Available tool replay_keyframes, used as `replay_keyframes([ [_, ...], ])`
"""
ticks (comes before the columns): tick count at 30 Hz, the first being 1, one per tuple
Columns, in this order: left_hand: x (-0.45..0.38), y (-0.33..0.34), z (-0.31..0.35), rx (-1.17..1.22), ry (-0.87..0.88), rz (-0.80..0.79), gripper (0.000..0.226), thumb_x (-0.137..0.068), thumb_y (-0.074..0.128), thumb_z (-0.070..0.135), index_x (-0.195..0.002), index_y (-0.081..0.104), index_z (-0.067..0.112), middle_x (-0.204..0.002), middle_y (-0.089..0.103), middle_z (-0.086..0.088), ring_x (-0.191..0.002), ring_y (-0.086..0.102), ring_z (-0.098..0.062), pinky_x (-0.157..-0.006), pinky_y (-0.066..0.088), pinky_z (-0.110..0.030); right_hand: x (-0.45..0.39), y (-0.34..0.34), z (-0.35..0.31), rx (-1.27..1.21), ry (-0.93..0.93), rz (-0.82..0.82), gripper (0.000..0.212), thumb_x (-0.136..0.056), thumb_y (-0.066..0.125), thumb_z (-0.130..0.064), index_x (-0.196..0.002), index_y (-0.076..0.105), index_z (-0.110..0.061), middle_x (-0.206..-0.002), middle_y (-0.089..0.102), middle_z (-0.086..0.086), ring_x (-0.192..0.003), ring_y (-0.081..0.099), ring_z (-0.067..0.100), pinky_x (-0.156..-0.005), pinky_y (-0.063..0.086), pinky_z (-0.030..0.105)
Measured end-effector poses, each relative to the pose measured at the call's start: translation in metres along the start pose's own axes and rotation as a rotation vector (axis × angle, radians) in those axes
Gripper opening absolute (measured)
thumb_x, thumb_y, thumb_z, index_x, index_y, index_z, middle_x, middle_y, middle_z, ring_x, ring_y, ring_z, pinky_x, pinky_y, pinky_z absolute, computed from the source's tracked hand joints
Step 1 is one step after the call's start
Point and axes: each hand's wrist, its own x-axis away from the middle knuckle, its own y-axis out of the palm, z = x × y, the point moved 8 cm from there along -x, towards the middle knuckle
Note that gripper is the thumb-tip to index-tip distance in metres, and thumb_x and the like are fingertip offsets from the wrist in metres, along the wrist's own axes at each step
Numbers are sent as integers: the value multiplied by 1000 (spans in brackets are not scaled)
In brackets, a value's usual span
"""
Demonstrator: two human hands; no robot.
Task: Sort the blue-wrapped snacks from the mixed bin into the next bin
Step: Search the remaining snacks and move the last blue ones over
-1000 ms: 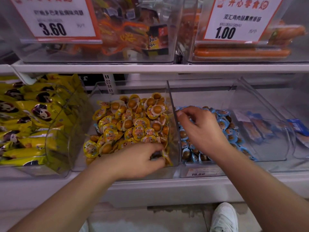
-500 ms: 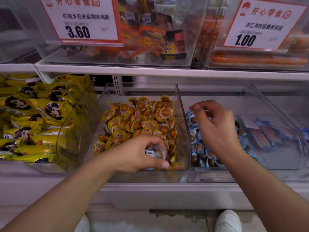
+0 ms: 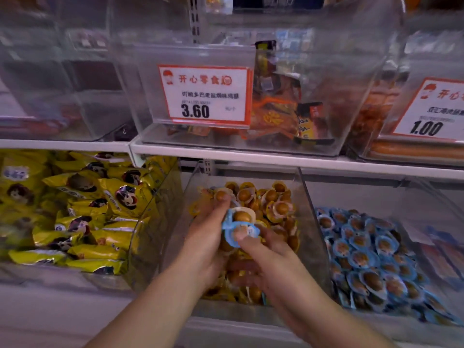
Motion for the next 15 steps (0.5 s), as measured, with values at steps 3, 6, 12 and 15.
replay_keyframes([
  [3, 6, 3, 8, 57, 111, -26, 25, -85, 64, 29, -99, 70, 8, -94, 71, -13, -79, 68, -24, -78, 58, -40, -7, 7, 9, -246, 46, 20, 26, -94, 65, -15, -120, 64, -10, -104, 74, 18, -72, 70, 23, -55, 53, 29],
  [6, 5, -4, 15, 54, 140, 10, 24, -96, 55, 20, -109, 64, 2, -92, 70, -15, -81, 70, -23, -75, 59, -39, -14, -5, 10, -200, 46, 116, 20, -96, 62, -9, -112, 67, 2, -95, 74, 23, -70, 71, 26, -56, 56, 28],
  [12, 4, -17, 7, 168, -29, 31, 20, -101, 51, 9, -116, 63, 4, -86, 74, -16, -81, 75, -30, -61, 61, -41, -23, -13, 7, -378, 64, 56, 15, -90, 66, -4, -99, 71, 7, -87, 72, 20, -77, 73, 33, -69, 63, 37],
  [15, 4, -17, 2, 197, -69, 26, 20, -100, 52, 6, -116, 62, 2, -107, 69, -25, -89, 74, -34, -63, 60, -41, -24, -13, 9, -355, 55, 26, 15, -92, 57, 2, -98, 71, 5, -97, 74, 23, -88, 73, 41, -79, 62, 43],
])
